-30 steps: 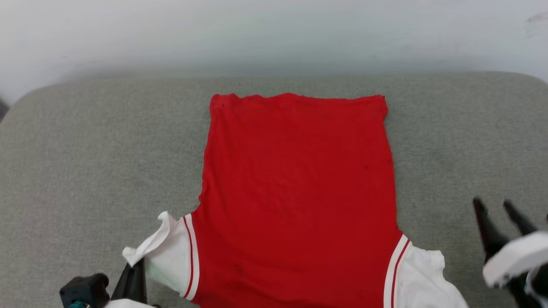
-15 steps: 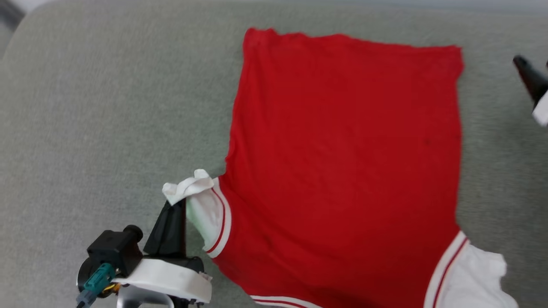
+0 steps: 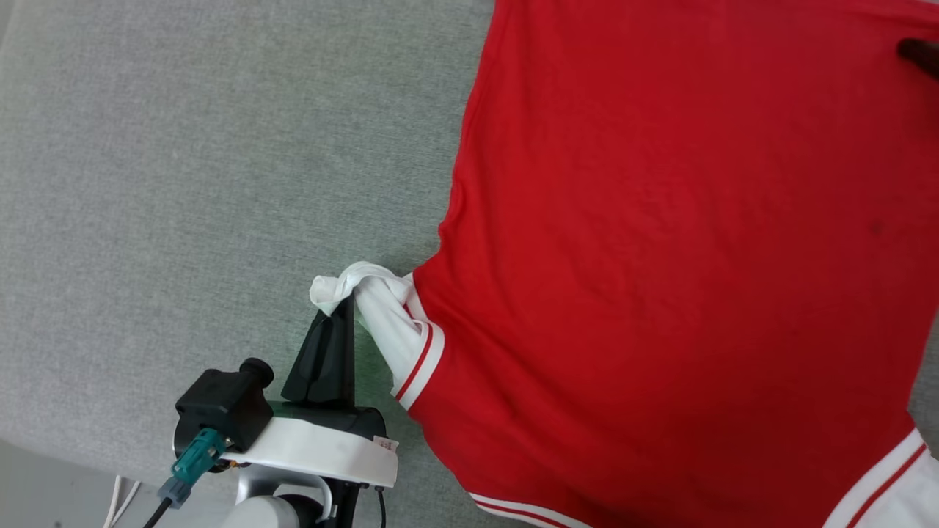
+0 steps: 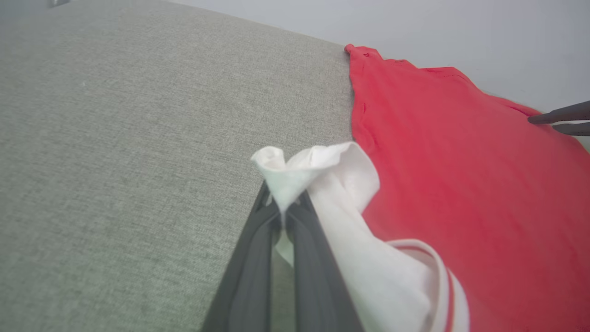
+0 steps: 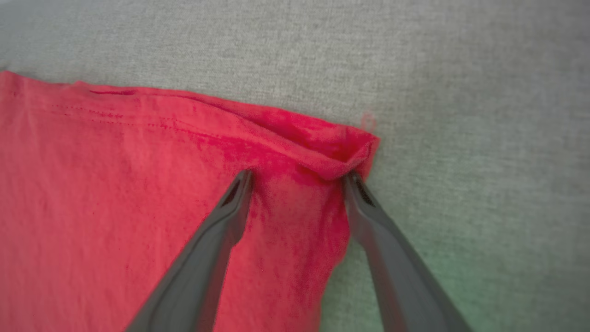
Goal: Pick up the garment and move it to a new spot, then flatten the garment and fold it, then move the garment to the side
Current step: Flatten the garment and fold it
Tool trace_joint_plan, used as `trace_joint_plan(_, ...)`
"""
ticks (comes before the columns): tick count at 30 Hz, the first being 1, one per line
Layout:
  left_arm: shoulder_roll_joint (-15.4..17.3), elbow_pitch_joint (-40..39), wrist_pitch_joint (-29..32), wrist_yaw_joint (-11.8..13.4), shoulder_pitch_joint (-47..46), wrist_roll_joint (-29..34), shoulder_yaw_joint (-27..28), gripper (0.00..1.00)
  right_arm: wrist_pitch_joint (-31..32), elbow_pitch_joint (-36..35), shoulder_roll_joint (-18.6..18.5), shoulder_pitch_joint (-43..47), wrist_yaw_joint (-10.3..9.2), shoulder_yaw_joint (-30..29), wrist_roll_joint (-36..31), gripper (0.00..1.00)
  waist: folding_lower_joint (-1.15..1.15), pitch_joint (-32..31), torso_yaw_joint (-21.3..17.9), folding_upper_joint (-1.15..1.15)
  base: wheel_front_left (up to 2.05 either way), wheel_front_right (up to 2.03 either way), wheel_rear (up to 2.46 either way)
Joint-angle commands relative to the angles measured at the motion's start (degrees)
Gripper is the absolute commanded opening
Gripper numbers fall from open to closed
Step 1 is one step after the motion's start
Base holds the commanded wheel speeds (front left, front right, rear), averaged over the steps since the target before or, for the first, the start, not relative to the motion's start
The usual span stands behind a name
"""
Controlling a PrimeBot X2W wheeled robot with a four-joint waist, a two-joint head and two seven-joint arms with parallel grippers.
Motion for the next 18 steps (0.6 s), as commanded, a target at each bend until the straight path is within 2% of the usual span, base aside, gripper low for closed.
trace_joint_plan(1,-0.19,0.42,-0.55,-0.29,-1.01,-0.26,0.03,0.00,2.12,2.68,0.84,1.37,-0.04,0.09,-0.52,1.00,-0.01,0.89,1.02,0.00,0.00,0.00,0.00)
trace_joint_plan(2,-0.37,0.85,-0.82,-0.41,-1.08,-0.34,-0.03,0.00,3.38,3.91,1.17,1.89,-0.04,-0.59,-0.52,1.00,-0.01,0.87,1.10,0.00,0.00,0.00,0.00)
trace_joint_plan(3,-0.55,1.24,-1.04,-0.43,-1.12,-0.50,-0.06,0.00,4.53,5.03,1.29,2.13,-0.04,-1.12,-1.08,0.69,-0.01,0.76,1.17,0.00,0.00,0.00,0.00)
trace_joint_plan(4,-0.65,1.71,-1.23,-0.61,-1.12,-0.65,-0.13,0.00,5.09,5.74,1.35,2.57,-0.05,-1.43,-1.67,0.09,-0.01,0.53,1.25,0.00,0.00,0.00,0.00)
trace_joint_plan(5,-0.70,2.16,-1.38,-0.76,-1.12,-0.75,-0.13,0.00,5.66,6.25,1.51,2.75,-0.05,-1.97,-1.97,0.00,-0.01,0.31,1.28,0.00,0.00,0.00,0.00)
trace_joint_plan(8,-0.72,3.36,-1.62,-0.96,-1.09,-0.94,-0.14,0.00,4.86,5.50,1.72,2.22,-0.03,-2.20,-3.00,0.00,-0.01,-0.88,1.06,0.00,0.00,0.00,0.00)
trace_joint_plan(12,-0.23,5.12,-1.73,-1.24,-0.41,-1.35,0.11,0.00,3.35,2.79,-0.48,0.80,-0.03,-1.10,-4.47,0.00,-0.01,-4.34,0.14,0.00,0.00,0.00,0.00)
trace_joint_plan(18,1.56,7.14,-0.94,-0.95,1.65,-2.11,1.16,0.00,3.38,-3.17,-3.52,3.10,-0.03,4.18,-4.86,0.00,-0.01,-11.80,-3.46,0.00,0.00,0.00,0.00)
